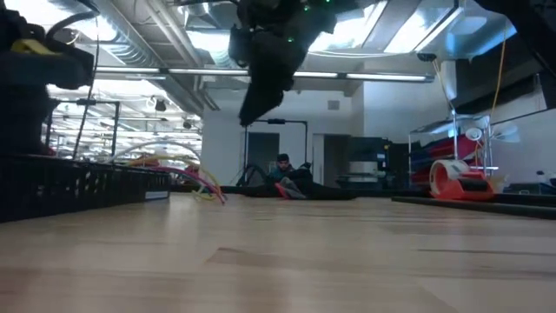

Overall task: Ziptie cables
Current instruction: Put the black zip tied cables wires into the black cable duct

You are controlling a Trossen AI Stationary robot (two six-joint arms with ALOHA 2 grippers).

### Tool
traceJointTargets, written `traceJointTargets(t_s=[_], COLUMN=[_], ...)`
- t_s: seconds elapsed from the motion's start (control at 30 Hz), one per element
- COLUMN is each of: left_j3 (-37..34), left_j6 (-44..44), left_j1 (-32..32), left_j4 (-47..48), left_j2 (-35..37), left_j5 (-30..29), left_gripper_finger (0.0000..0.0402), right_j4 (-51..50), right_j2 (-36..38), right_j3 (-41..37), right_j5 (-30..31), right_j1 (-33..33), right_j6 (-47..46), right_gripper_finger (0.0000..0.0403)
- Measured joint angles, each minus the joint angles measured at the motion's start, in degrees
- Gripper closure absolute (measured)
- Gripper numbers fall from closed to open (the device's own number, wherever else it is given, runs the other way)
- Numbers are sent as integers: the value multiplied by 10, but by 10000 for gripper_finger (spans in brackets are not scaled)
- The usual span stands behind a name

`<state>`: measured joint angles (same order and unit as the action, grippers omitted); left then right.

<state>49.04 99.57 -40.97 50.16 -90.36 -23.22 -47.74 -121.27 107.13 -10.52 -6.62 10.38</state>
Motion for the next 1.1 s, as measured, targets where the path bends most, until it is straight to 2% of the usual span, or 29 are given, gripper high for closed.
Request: traceJointTargets(t_s=[0.07,0.13,0.33,0.5,0.67,0.77,0.83,1.1], left_j3=[-3,-8,-17,-17,-16,-16,-15,20], left_j6=[-74,-156,-466,-713,-952,-1032,-1054,-1035], left_j1=[5,9,24,45,66,81,92,129], left_j4=[1,-6,-54,-109,-163,-178,-182,-153], left_j2=[-1,-1,0,0,0,0,-1,4], left_j5=[-1,-9,-11,-10,-3,-5,-5,-11], left_gripper_finger=[374,391,393,396,382,370,361,296], right_j4=[-19,-41,-81,-131,-187,-197,-202,-229], right_j2=[1,7,41,76,109,124,127,125], right_j3=[0,0,0,0,0,0,0,0], right_j5=[22,50,108,164,222,231,234,238], right_j1=[17,38,101,150,186,202,212,229], right_j6=[0,0,-1,-32,-75,-110,-134,-162], right_gripper_finger=[201,201,201,201,201,201,201,201])
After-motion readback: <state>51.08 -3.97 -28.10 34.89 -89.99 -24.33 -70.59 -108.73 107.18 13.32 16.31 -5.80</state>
